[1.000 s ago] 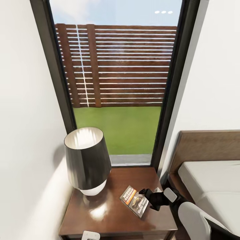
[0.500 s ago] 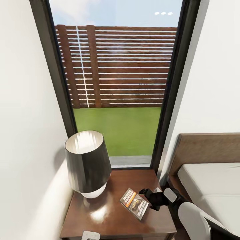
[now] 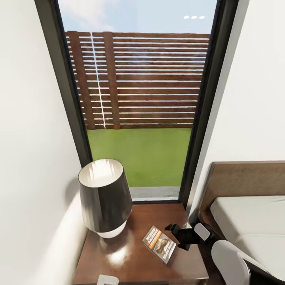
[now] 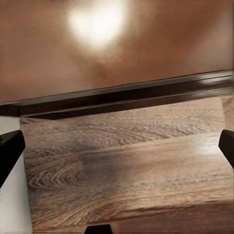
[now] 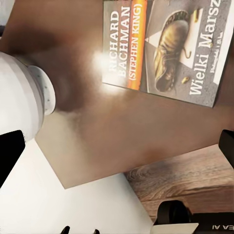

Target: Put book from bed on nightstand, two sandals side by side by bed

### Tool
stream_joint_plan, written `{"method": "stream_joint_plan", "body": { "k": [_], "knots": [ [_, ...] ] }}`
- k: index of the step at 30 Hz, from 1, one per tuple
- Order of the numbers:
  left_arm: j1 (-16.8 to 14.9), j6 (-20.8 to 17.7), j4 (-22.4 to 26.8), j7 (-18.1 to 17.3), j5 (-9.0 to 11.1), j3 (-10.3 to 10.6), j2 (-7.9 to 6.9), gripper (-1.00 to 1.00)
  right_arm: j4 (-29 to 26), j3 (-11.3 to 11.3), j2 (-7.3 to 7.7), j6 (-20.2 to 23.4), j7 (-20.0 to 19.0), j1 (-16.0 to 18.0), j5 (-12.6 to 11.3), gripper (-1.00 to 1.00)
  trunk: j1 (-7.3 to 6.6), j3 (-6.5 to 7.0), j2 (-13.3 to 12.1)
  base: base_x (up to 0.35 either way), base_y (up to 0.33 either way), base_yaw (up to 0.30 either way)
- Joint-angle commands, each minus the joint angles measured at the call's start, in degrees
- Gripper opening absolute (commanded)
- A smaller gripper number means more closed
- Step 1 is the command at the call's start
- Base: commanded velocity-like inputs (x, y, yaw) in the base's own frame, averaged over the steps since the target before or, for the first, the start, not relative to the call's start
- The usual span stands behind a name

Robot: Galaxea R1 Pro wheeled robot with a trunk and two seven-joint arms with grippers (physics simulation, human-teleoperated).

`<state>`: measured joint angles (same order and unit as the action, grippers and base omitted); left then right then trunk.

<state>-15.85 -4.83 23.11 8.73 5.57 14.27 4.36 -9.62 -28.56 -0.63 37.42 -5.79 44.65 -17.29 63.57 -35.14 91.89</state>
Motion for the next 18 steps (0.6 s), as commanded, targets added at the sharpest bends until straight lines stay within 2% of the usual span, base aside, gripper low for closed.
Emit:
{"method": "stream_joint_plan", "body": {
  "k": [1,18],
  "knots": [
    [-0.02,-0.3,0.11,0.45,0.58,0.48,-0.05,1.0,-0.12,-0.1,-0.03,0.28,-0.06,0.0,0.07,1.0,-0.23,0.13,-0.39,0.0,0.0,0.0],
    [-0.15,-0.27,-1.52,0.5,0.67,0.41,-0.05,1.0,-0.09,-0.11,-0.02,0.28,-0.05,0.0,0.07,1.0,-3.97,3.18,-7.21,0.0,0.0,0.0]
  ]
}}
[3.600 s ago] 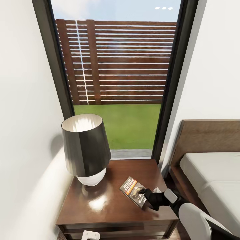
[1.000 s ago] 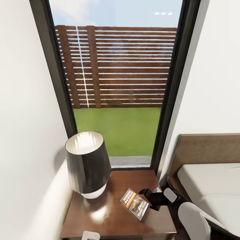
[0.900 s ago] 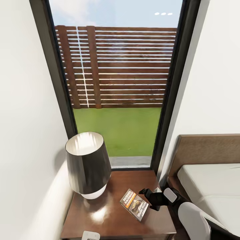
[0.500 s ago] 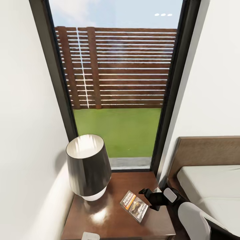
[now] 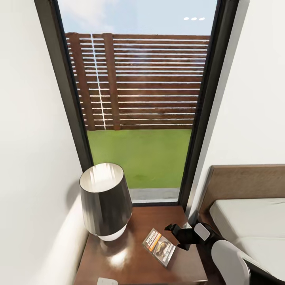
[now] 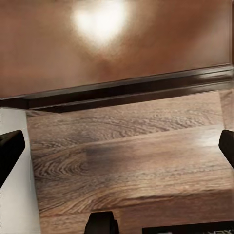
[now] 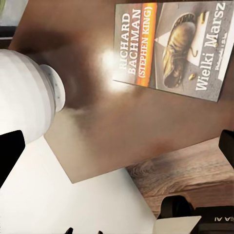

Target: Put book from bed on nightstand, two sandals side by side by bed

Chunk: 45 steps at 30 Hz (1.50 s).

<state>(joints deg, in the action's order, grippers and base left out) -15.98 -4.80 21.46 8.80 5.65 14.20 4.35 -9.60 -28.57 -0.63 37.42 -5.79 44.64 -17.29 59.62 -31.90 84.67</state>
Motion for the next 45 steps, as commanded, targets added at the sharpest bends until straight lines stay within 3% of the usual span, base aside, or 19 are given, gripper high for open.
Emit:
{"method": "stream_joint_plan", "body": {
  "k": [1,45],
  "knots": [
    [-0.02,-0.3,0.11,0.45,0.59,0.48,-0.05,1.0,-0.11,-0.12,-0.01,0.28,-0.04,0.0,0.06,1.0,-0.23,0.13,-0.39,0.0,0.0,0.0],
    [-0.02,-0.3,-0.02,0.72,0.42,0.48,-0.05,1.0,0.23,-0.04,-0.32,0.02,-0.01,-0.12,0.11,1.0,-9.89,8.03,-18.03,0.0,0.0,0.0]
  ]
}}
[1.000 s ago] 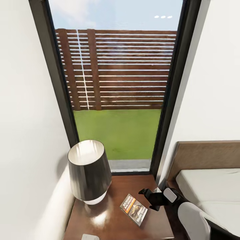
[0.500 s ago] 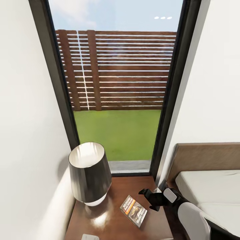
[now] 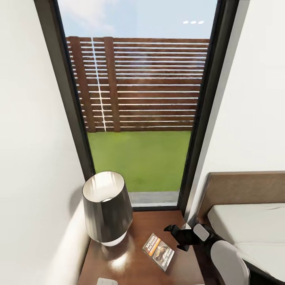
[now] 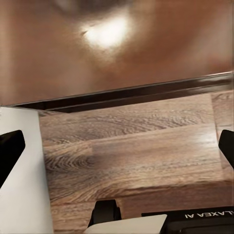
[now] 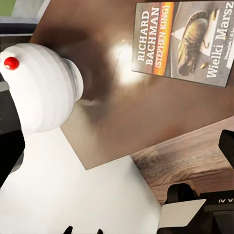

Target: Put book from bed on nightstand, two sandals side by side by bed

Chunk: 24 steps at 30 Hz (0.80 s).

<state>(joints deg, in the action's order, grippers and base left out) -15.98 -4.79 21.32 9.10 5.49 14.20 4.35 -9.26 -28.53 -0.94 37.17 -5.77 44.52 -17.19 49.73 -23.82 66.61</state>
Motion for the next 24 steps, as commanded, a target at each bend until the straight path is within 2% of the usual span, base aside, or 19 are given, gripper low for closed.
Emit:
{"method": "stream_joint_plan", "body": {
  "k": [1,9,15,24],
  "knots": [
    [-0.02,-0.31,0.11,0.42,0.58,0.48,-0.05,1.0,-0.12,-0.08,-0.03,0.28,-0.03,-0.01,0.02,1.0,-0.23,0.12,-0.38,0.0,0.0,0.0],
    [-0.02,-0.26,-0.29,0.38,0.59,0.48,-0.05,1.0,-0.07,-0.11,-0.1,-0.04,-0.03,-0.1,0.04,1.0,-1.98,1.56,-3.59,0.0,0.0,0.0],
    [-0.05,0.07,-3.47,0.32,0.74,0.48,-0.05,1.0,0.53,-0.09,-0.17,-4.82,-0.03,-0.23,0.05,1.0,-3.3,2.64,-5.99,0.0,0.0,0.0],
    [-0.09,0.19,-4.66,0.31,0.78,0.48,-0.03,1.0,0.69,-0.11,-0.19,-6.42,-0.03,-0.3,0.05,1.0,-5.28,4.25,-9.6,0.0,0.0,0.0]
  ]
}}
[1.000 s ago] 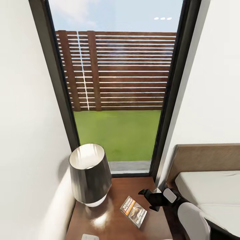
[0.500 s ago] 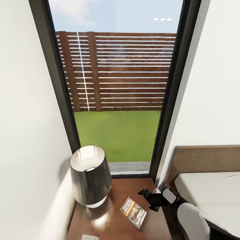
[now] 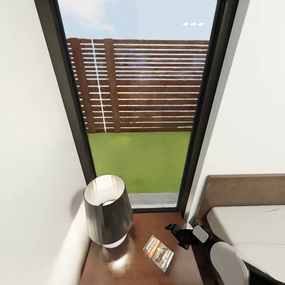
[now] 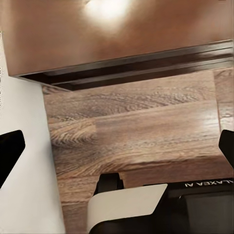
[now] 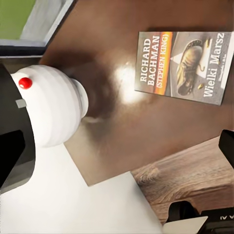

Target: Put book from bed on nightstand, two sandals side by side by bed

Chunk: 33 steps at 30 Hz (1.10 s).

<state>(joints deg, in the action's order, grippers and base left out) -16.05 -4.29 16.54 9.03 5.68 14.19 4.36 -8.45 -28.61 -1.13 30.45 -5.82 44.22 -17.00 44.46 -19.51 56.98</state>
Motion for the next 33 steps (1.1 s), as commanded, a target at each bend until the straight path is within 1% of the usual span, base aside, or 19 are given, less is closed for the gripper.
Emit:
{"method": "stream_joint_plan", "body": {
  "k": [1,33],
  "knots": [
    [-0.02,-0.31,0.06,0.38,0.61,0.49,-0.02,1.0,-0.11,-0.03,-0.03,0.21,0.01,0.0,-0.14,1.0,-0.22,0.12,-0.37,0.0,0.0,0.0],
    [-0.03,-0.24,-0.19,0.37,0.56,0.57,-0.01,1.0,-0.12,-0.04,-0.11,-0.22,0.01,-0.01,-0.14,1.0,-7.25,5.86,-13.21,0.0,0.0,0.0]
  ]
}}
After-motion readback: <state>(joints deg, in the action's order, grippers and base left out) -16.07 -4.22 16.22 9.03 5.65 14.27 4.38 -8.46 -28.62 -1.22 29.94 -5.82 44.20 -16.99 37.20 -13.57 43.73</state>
